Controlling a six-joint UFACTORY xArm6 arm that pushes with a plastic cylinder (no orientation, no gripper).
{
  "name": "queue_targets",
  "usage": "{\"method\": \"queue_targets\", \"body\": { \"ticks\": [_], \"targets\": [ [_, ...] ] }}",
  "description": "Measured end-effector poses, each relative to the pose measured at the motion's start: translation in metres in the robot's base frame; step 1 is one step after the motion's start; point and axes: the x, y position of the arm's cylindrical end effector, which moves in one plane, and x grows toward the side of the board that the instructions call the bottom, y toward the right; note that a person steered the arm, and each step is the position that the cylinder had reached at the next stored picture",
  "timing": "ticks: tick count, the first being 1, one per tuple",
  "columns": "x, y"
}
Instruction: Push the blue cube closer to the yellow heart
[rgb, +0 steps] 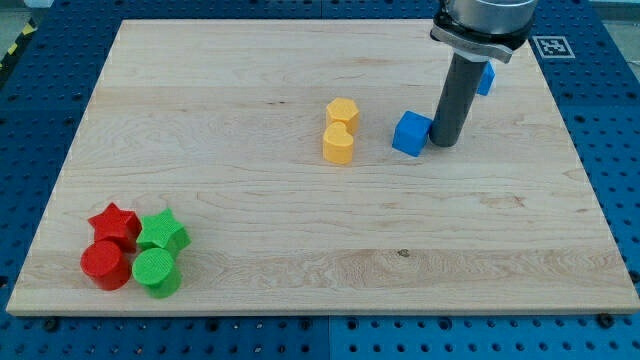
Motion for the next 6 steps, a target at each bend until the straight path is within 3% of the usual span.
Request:
{"method": "queue_targets", "body": {
  "ticks": [3, 6],
  "targets": [
    [-0.035, -0.029],
    [-0.010, -0.043]
  ]
}}
